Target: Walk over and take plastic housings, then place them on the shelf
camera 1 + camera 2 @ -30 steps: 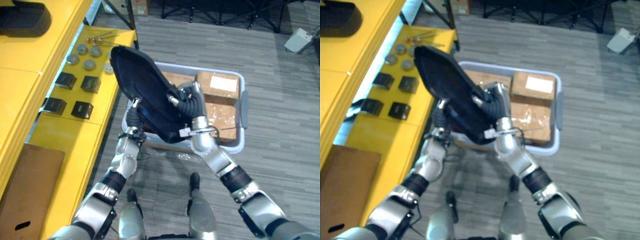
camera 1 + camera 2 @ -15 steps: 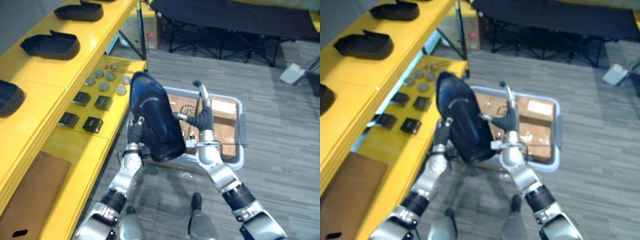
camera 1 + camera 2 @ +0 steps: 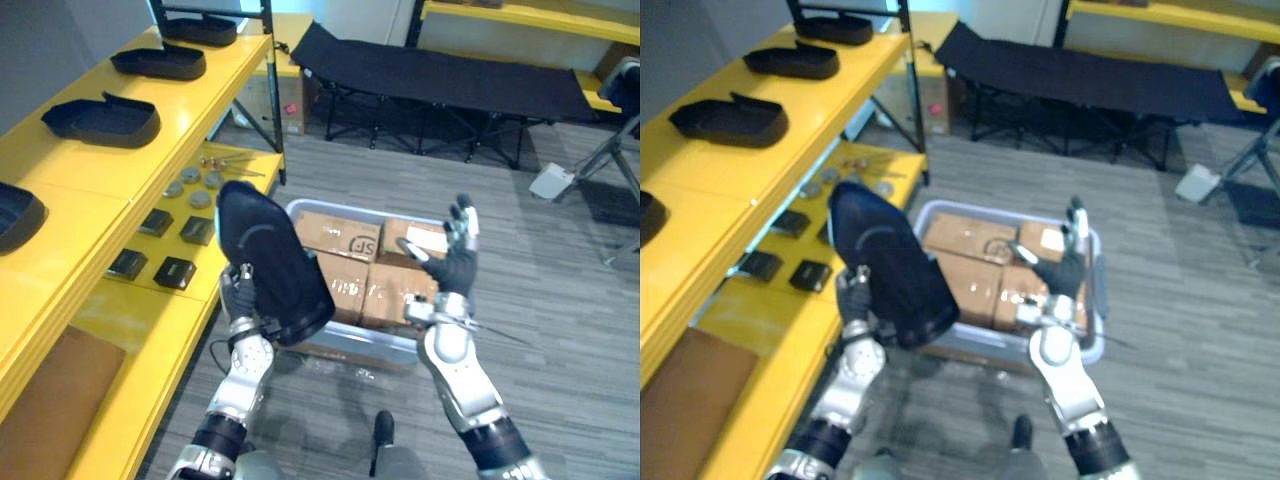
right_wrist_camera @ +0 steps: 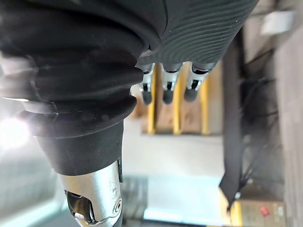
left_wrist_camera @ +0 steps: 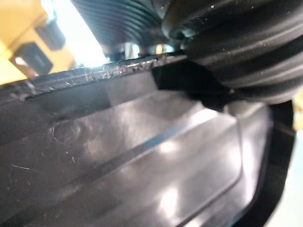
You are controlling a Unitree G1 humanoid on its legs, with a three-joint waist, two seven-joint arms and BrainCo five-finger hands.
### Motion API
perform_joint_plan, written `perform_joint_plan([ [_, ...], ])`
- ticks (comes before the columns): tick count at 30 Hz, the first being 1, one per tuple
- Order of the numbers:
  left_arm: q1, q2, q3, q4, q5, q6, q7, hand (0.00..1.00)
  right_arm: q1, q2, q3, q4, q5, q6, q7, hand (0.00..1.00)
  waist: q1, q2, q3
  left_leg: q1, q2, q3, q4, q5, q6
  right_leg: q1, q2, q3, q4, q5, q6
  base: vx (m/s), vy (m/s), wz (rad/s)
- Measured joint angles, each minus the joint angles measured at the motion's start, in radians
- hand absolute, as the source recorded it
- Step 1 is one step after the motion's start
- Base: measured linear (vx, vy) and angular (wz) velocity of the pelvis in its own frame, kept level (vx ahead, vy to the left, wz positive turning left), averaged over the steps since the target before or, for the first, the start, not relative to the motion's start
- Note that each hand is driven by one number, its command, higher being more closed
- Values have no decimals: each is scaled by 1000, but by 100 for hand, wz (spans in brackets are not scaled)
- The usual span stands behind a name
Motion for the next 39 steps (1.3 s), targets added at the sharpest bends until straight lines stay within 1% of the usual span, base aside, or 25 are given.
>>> perform_joint_plan([
  [1,15,0,7,-19,-1,-10,0,100,27,3,-18,0,4,-4,12,0,-3,1,-4,0,0,0,-1,0,0,0,0,0,0,-1,0,12,25,-6],
  [3,73,-1,42,-118,-2,-44,-7,100,98,15,-69,0,21,-21,49,0,-13,9,-14,1,0,1,-6,0,0,-1,0,-1,-2,-4,0,0,0,0],
  [4,89,-1,52,-151,-2,-49,-10,100,107,18,-78,0,21,-27,65,0,-16,11,-15,1,0,2,-7,0,0,-1,0,-1,-4,-4,0,0,0,0],
  [6,153,-2,95,-279,-6,-80,-33,100,128,30,-100,0,49,-48,136,0,-21,22,-32,1,-1,2,-19,3,-3,-1,1,-4,-13,-6,-3,0,0,0],
  [7,167,-3,105,-308,-8,-86,-43,100,129,30,-100,0,61,-53,155,0,-21,27,-37,1,-1,0,-20,3,-3,0,1,-6,-13,-6,-3,2,14,4],
  [8,195,-10,129,-361,-9,-91,-59,100,129,31,-98,0,73,-63,189,0,-17,38,-48,1,-1,-1,-25,4,-3,1,1,-9,-13,-8,-3,-9,13,7],
  [9,218,-17,149,-405,-9,-97,-74,100,128,34,-95,1,90,-68,217,0,-6,48,-57,1,-1,-4,-35,6,-1,4,1,-13,-13,-11,-3,-11,11,10],
  [10,227,-20,157,-422,-9,-102,-81,100,128,36,-95,1,98,-71,227,0,0,52,-61,1,-1,-8,-36,7,0,7,1,-18,-13,-14,-4,-6,5,28],
  [12,256,-19,178,-479,-8,-105,-102,100,127,37,-83,6,112,-74,244,0,7,62,-67,-3,-1,-47,-40,9,3,36,-2,-64,-14,-29,1,9,-2,53],
  [13,290,-19,211,-528,-8,-108,-119,100,115,36,-54,13,122,-75,252,0,15,65,-76,-2,-2,-74,-53,17,3,53,-3,-96,-14,-39,0,27,-6,62],
  [15,318,-18,248,-569,-8,-110,-125,100,100,37,-17,13,125,-80,253,0,32,68,-85,-13,-3,-102,-61,26,3,58,-4,-126,-14,-45,-1,38,-2,56],
  [16,339,-18,284,-604,-7,-110,-131,100,74,38,17,23,125,-80,253,0,52,70,-89,-24,-6,-131,-71,39,3,64,-6,-158,-14,-46,-3,33,4,51],
  [18,359,-18,321,-626,-1,-110,-139,100,41,39,49,51,124,-79,253,0,74,73,-91,-40,-8,-165,-69,45,-1,75,-7,-193,-14,-51,0,25,1,56],
  [19,380,-19,353,-642,-1,-110,-153,100,13,41,75,73,123,-77,250,0,95,74,-92,-43,-10,-186,-70,50,-1,89,-8,-215,-14,-53,7,24,4,60],
  [22,437,-20,417,-672,-2,-112,-194,100,-36,48,104,86,111,-74,244,0,133,77,-94,-58,-26,-239,-70,53,2,116,-18,-270,-14,-64,15,25,21,58],
  [23,462,-21,440,-681,-3,-115,-219,100,-55,52,108,89,93,-72,239,0,148,78,-95,-62,-35,-258,-70,54,4,129,-26,-292,-14,-70,21,34,41,47],
  [25,489,-22,469,-687,-9,-127,-256,100,-77,52,115,93,74,-65,224,0,173,79,-98,-64,-48,-279,-70,53,6,144,-35,-316,-14,-75,28,32,45,39],
  [27,519,-33,510,-692,-48,-151,-305,100,-109,52,122,98,73,-45,225,0,194,79,-99,-69,-57,-289,-69,54,10,150,-42,-329,-14,-77,30,28,49,20],
  [31,542,-59,518,-707,-96,-171,-368,100,-117,50,119,120,73,-24,240,0,199,77,-102,-74,-70,-310,-65,56,23,182,-52,-373,-13,-88,36,14,31,33],
  [33,531,-56,514,-708,-99,-186,-440,100,-115,38,97,120,52,-6,250,0,187,74,-103,-127,-88,-308,-30,70,41,208,-65,-449,-13,-98,34,-21,21,79],
  [34,525,-56,512,-709,-100,-193,-459,100,-115,32,89,120,46,0,248,0,187,73,-103,-132,-94,-308,-30,75,46,213,-69,-465,-13,-99,35,-24,30,83],
  [35,524,-55,508,-716,-118,-203,-489,100,-115,22,76,120,13,3,246,0,185,74,-103,-141,-99,-308,-42,91,42,213,-76,-489,-5,-102,38,-8,35,51],
  [37,526,-54,506,-725,-127,-210,-509,100,-109,22,58,119,-7,3,245,0,197,72,-102,-138,-107,-308,-85,119,46,207,-90,-503,13,-113,41,-8,35,46],
  [38,524,-51,506,-726,-126,-213,-512,100,-101,22,49,119,0,-3,252,0,195,69,-100,-137,-109,-293,-111,136,51,203,-105,-514,40,-127,48,-6,25,48],
  [39,523,-47,503,-726,-125,-213,-512,100,-94,21,46,119,16,-11,262,0,194,68,-100,-137,-108,-282,-119,145,52,199,-111,-520,56,-136,45,0,20,44],
])
